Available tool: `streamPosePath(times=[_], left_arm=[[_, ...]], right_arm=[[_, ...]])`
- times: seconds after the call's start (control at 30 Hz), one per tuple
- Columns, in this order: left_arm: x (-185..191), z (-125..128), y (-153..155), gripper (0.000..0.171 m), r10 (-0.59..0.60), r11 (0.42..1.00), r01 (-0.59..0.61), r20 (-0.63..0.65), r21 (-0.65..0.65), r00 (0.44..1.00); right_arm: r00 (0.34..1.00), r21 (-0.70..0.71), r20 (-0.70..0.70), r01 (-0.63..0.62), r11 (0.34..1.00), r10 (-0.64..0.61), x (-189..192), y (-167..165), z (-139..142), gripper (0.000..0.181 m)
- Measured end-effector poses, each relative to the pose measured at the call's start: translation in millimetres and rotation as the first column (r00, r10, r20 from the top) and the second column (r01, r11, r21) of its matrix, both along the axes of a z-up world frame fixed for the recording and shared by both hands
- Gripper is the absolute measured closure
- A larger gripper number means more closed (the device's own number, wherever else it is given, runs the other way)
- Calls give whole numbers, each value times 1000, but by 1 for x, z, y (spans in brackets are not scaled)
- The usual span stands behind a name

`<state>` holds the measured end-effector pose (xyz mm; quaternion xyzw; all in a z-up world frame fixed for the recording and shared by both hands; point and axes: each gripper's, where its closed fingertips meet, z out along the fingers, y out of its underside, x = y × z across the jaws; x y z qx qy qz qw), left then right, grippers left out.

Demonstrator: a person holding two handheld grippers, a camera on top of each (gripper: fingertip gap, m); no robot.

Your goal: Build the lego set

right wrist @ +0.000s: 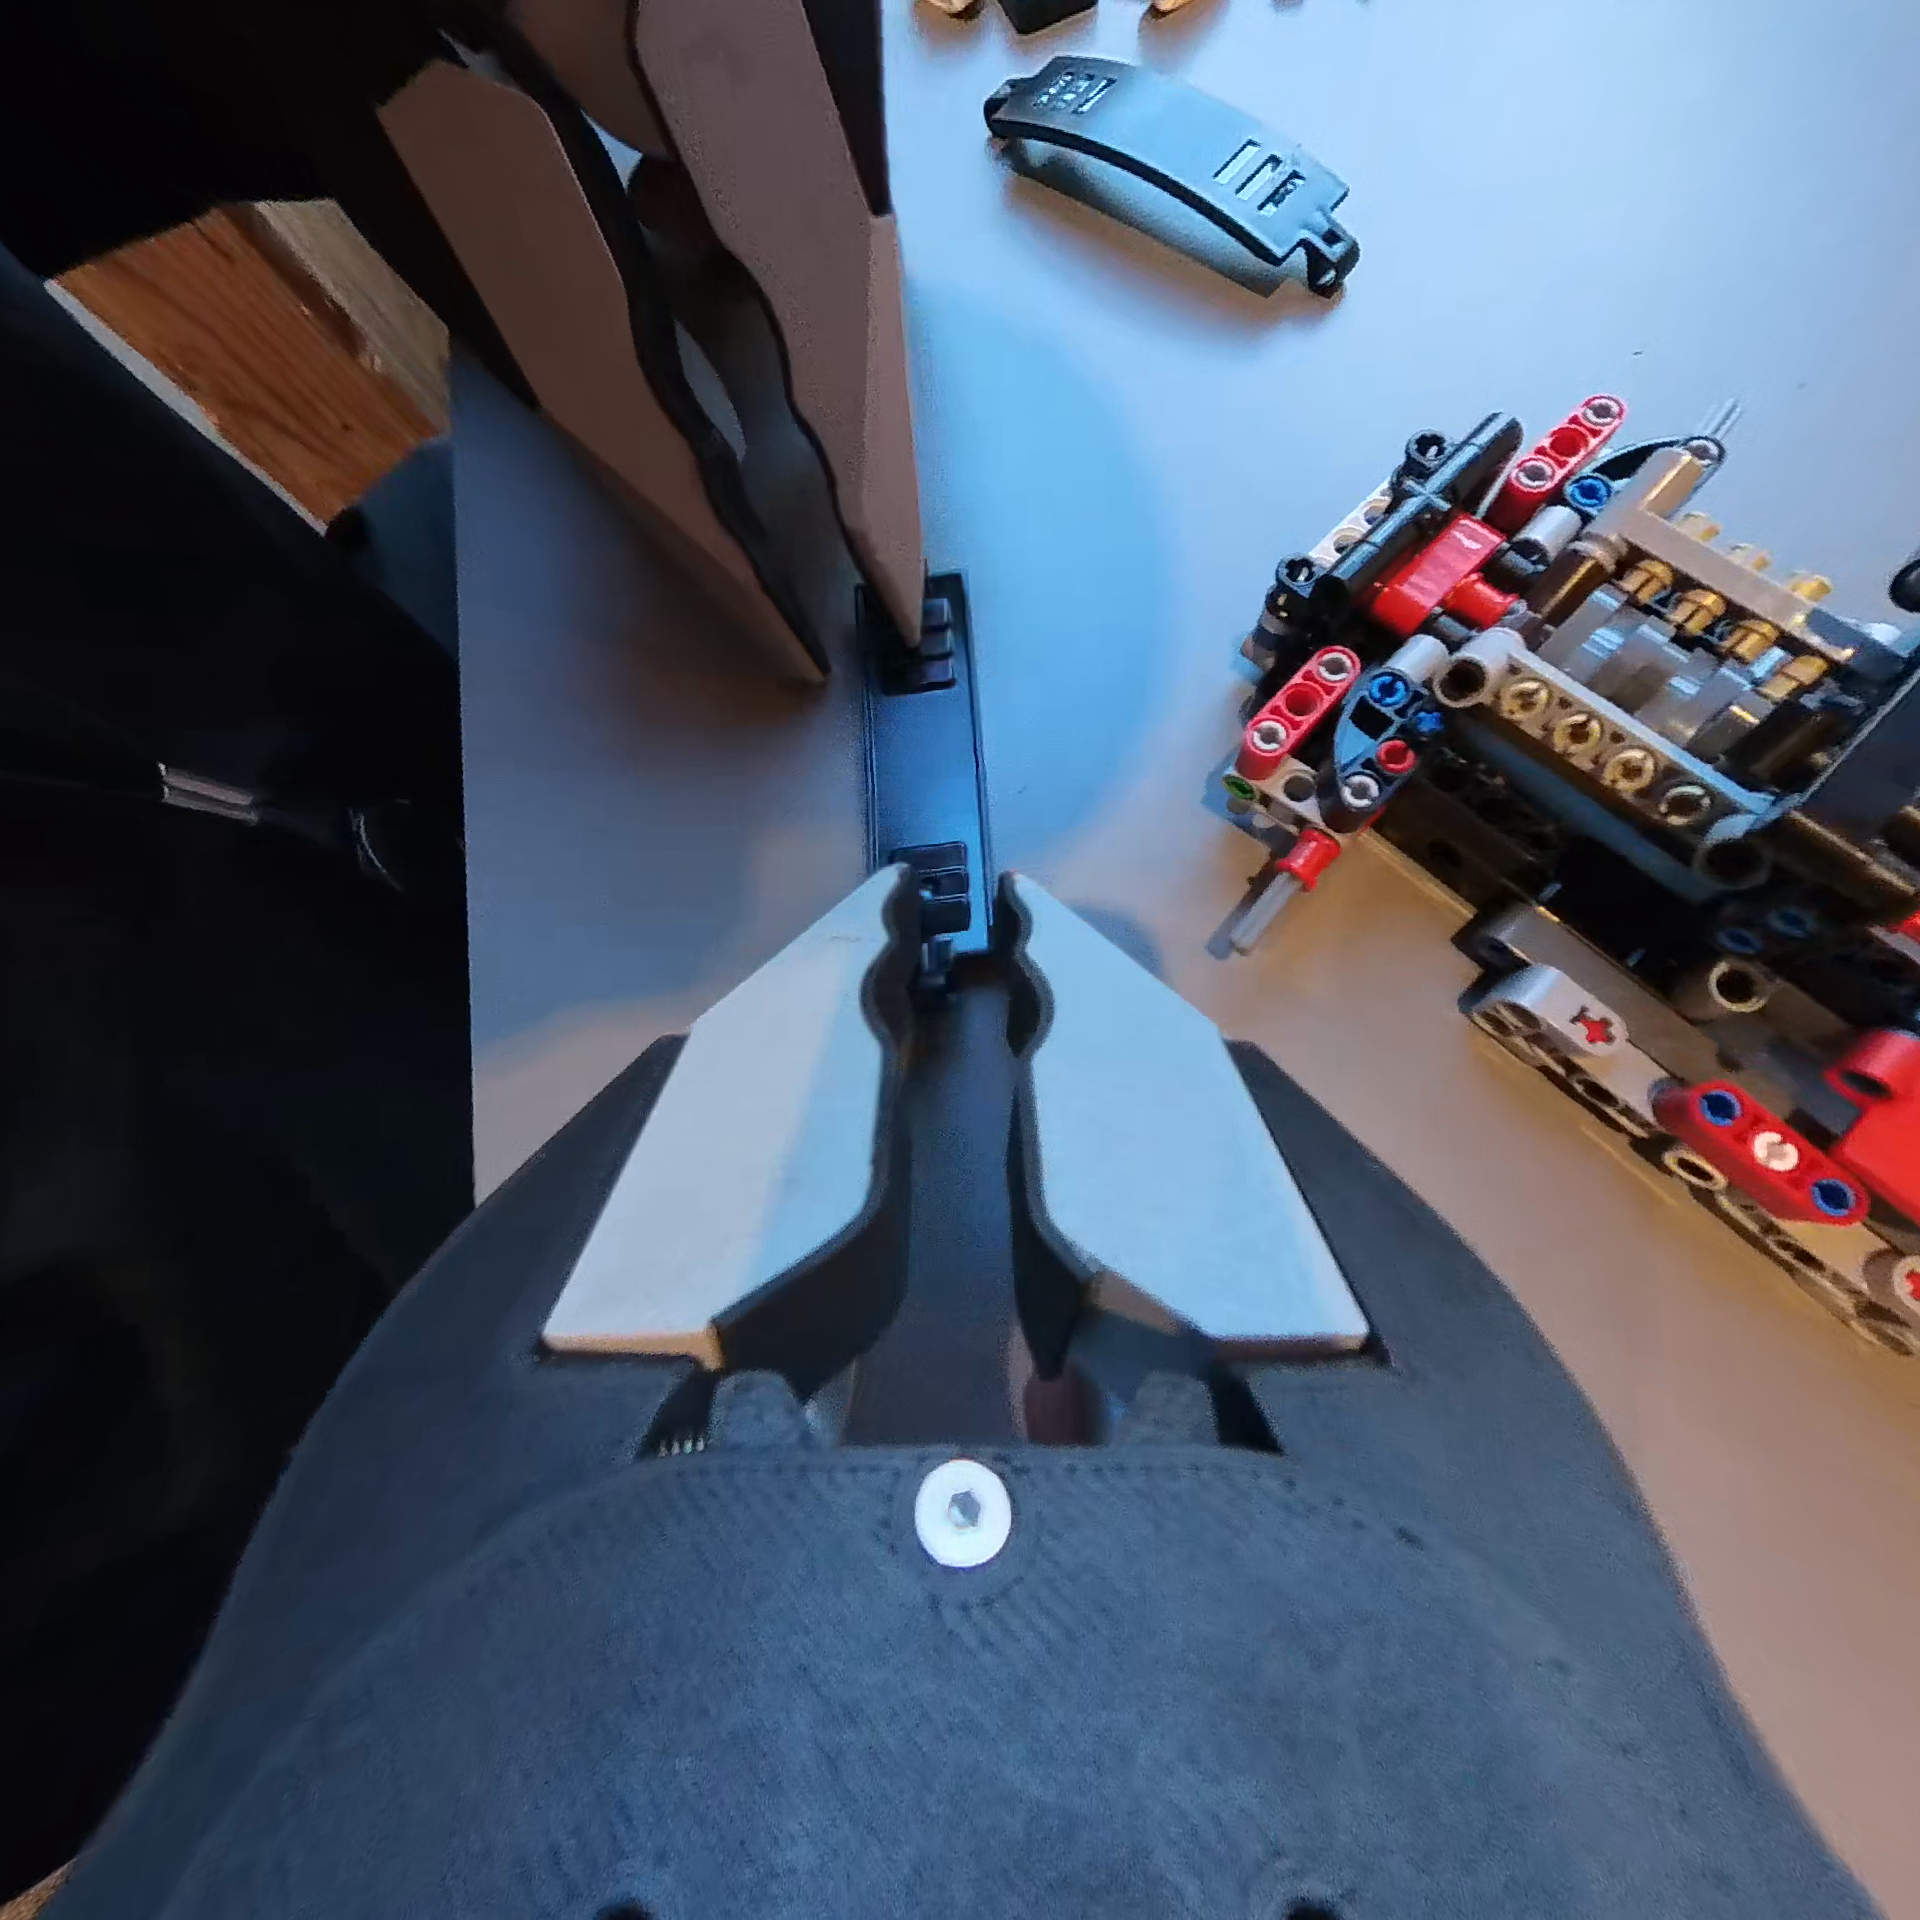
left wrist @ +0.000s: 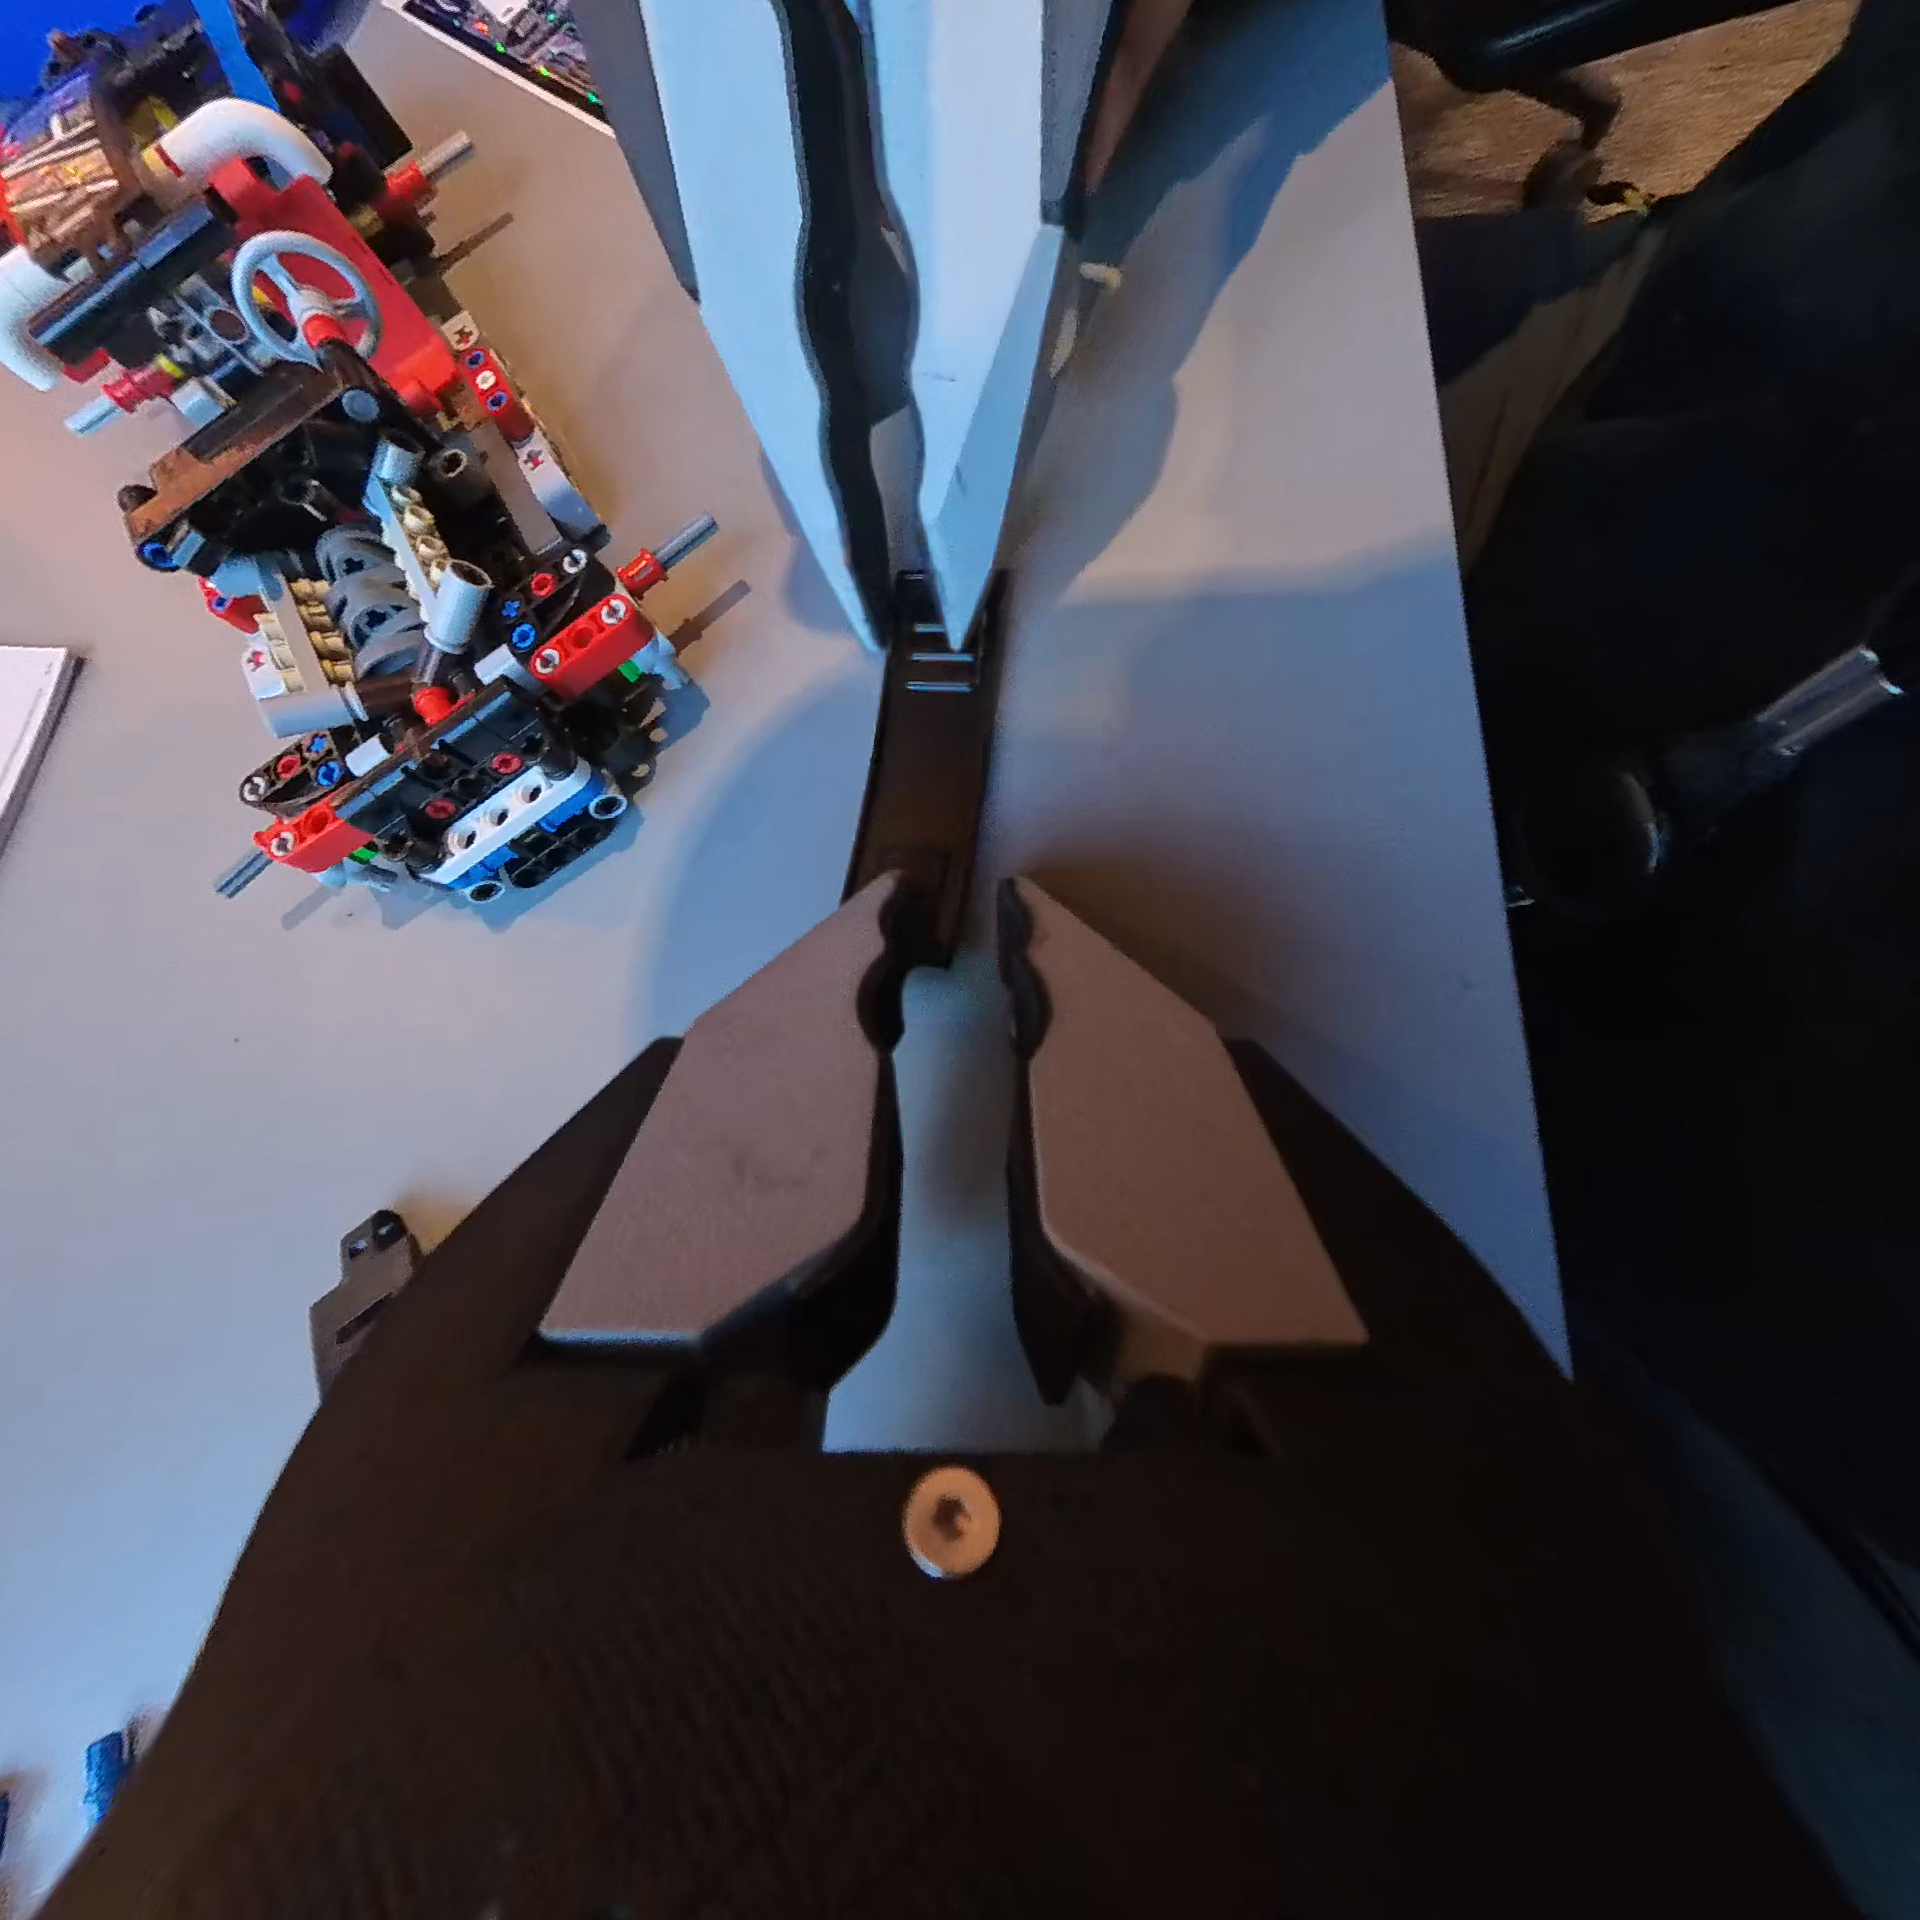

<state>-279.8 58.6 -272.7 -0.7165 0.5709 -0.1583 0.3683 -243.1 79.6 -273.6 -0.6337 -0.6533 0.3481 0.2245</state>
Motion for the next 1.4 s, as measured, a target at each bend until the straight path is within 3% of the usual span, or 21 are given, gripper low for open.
streamPosePath(times=[0.37,0.8,1.0,1.1,1.17,1.27,1.4], left_arm=[[-1,-1,4,170,17,998,-14,-57,62,998],[-1,11,10,171,153,972,-135,80,-192,985],[2,15,9,171,247,913,-174,161,-368,955],[2,19,9,171,285,882,-172,206,-439,936],[6,21,5,171,279,863,-135,236,-488,931],[5,21,4,171,255,880,-112,260,-462,931],[-2,12,5,171,215,918,-136,180,-371,960]], right_arm=[[1000,-58,3,-7,998,7,1,-1,0,174],[1000,-3,-2,-15,1000,15,1,-2,0,170],[1000,13,-6,-8,1000,8,-3,-2,1,161],[1000,33,-3,-10,999,10,-3,-2,0,166],[1000,51,2,-14,999,14,-3,-3,-1,179],[1000,58,2,-16,998,16,-3,-3,-1,181],[1000,25,5,0,1000,0,-3,-1,-1,181]])
